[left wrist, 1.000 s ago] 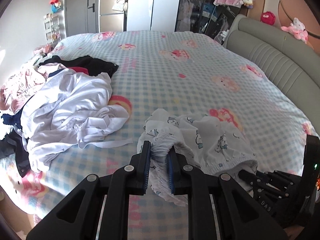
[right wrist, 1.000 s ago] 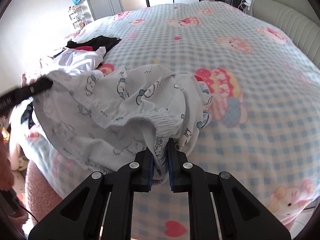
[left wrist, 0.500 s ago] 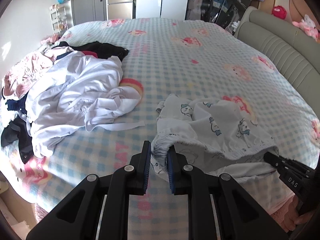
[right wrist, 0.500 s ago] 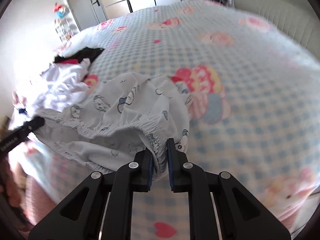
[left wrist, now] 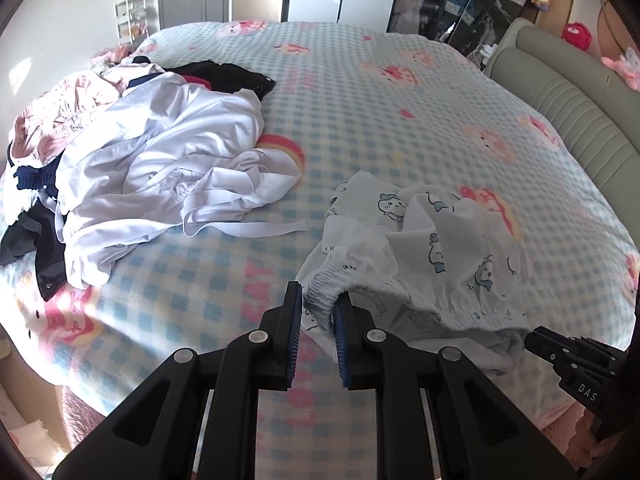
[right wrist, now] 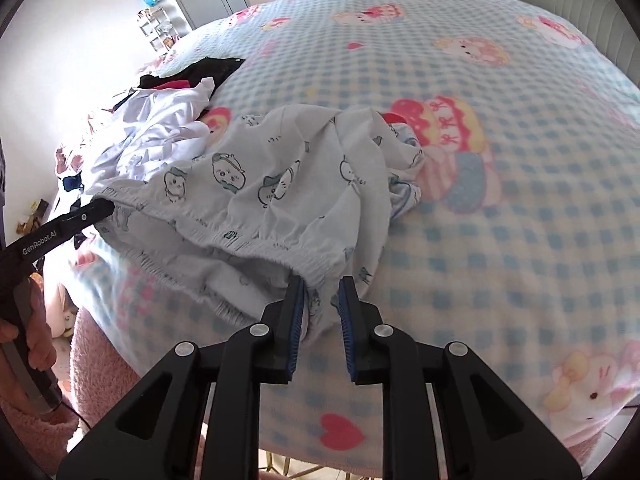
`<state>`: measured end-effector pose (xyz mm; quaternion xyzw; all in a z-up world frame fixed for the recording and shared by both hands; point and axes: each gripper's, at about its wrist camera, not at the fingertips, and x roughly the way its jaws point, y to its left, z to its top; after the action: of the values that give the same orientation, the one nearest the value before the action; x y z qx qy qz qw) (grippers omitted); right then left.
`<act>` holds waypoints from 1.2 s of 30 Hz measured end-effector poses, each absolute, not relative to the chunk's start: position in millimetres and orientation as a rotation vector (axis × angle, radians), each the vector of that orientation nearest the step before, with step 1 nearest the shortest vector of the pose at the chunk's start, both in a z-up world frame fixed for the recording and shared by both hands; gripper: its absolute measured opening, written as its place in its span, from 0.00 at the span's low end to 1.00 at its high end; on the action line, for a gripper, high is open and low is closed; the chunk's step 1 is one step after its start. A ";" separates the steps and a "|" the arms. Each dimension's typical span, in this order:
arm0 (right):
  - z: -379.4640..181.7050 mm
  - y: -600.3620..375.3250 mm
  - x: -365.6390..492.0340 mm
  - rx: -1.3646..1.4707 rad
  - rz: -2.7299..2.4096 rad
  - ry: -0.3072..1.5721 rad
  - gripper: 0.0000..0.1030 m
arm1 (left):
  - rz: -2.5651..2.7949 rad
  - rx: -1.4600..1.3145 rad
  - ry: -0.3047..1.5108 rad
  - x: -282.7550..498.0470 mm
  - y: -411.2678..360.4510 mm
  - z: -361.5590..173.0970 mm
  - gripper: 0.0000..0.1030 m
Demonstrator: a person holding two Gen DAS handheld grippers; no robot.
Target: Fold clothes
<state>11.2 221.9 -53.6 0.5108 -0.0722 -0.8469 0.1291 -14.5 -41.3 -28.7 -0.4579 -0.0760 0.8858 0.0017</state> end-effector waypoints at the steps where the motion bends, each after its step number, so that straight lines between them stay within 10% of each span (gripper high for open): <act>1: -51.8 219.2 12.7 1.470 -2.461 -0.187 0.17 | 2.764 -1.439 -0.243 -15.0 -41.4 -30.8 0.16; 15: -96.7 125.9 -28.0 1.586 -2.233 0.285 0.18 | 2.650 -1.450 -0.333 -18.6 -40.2 -43.6 0.16; 19: -93.8 133.4 -37.2 1.567 -2.335 0.281 0.17 | 2.585 -1.503 -0.348 -19.7 -40.1 -57.8 0.18; 23: -90.8 140.8 -46.3 1.546 -2.437 0.278 0.15 | 2.486 -1.572 -0.419 -19.9 -39.7 -79.2 0.50; 36: -39.7 185.2 -43.5 1.296 -2.857 0.058 0.09 | 2.404 -1.703 -0.222 -16.2 1.2 -102.9 0.53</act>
<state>-43.5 185.2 -39.7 0.4129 0.0183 -0.9106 0.0021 -16.2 1.2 -102.9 -0.5738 -0.0748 0.8102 0.0936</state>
